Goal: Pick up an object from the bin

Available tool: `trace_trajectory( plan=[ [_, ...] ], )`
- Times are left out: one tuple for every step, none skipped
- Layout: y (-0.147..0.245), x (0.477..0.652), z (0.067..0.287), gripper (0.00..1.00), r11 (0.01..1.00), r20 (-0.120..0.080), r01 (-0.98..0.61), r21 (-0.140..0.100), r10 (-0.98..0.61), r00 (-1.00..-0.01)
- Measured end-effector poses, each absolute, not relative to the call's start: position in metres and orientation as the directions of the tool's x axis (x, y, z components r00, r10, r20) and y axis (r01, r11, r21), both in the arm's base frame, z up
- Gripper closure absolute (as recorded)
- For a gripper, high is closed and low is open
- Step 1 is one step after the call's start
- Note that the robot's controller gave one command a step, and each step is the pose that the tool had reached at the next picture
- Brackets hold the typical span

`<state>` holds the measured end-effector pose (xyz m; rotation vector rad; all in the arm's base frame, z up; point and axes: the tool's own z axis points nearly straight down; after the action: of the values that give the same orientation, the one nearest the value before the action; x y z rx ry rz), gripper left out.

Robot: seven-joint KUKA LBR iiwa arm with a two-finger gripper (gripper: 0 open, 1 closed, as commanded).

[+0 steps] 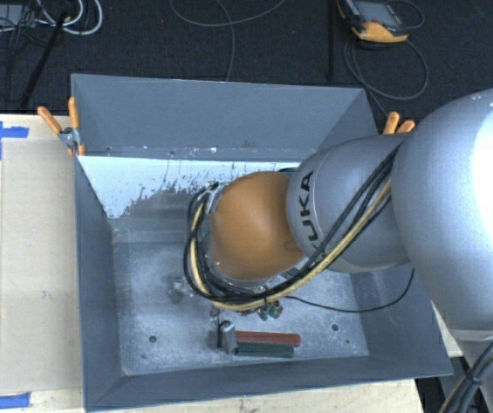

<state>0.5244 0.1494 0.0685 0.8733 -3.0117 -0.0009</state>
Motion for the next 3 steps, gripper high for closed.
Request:
trace_trajectory(
  plan=[
    [0.093,0.497,0.073,0.0,0.839,0.002,-0.544,0.0,-0.544,-0.839],
    [0.034,0.519,0.07,0.0,0.643,0.0,-0.766,-0.001,-0.766,-0.643],
    [0.036,0.518,0.07,1.0,0.644,0.0,-0.765,0.002,-0.765,-0.644]
  ],
)
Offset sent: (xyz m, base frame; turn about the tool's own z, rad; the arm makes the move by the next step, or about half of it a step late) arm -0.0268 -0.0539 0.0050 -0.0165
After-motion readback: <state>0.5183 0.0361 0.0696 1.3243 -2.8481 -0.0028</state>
